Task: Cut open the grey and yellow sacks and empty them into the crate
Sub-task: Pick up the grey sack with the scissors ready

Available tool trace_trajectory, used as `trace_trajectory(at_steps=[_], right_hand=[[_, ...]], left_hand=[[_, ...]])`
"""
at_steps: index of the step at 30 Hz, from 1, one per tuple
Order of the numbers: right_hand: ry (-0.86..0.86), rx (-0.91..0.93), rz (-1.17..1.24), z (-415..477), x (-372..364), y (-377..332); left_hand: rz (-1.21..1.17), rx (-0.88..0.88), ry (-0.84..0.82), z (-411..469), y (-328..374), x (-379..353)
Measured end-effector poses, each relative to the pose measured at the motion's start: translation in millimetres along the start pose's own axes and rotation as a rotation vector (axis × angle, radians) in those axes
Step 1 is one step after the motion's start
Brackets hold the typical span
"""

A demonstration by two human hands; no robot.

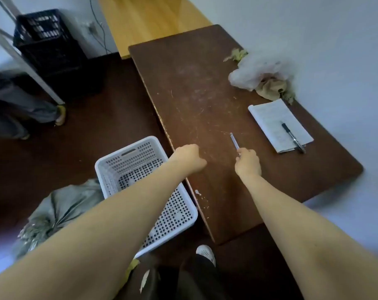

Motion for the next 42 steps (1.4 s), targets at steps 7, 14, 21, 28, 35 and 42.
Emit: trace_trajectory(at_steps=[7,14,21,28,35,42], right_hand=[[-0.02,-0.036,-0.101,46,-11,3],[-0.277,0.023,0.523,40,-34,-55],[-0.743,-0.172,1.032,-55,-93,-164],[-1.082,-0.117,1.073,-188,-170,-244],[-1.271,-0.111,0.868,-336,-266,-316],[-1.313,-0.01,0.68,-427,-329,-360]], left_hand=[[-0.044,0.124,0.023,22,-10,0],[-0.147,0.204,0.063,6,-54,9],[-0.248,0.401,0.146,-74,-158,31],[-0.345,0.572,0.296,-199,-292,36],[-0.452,0.796,0.406,-347,-444,14],[-0.482,0.93,0.418,-426,-545,7]])
Point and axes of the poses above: each hand's wrist, its own z-axis towards the middle knuckle, its own x-axis out of the back of the hand, y = z × x, the point moved 3 cm from there along z, towards the middle knuckle
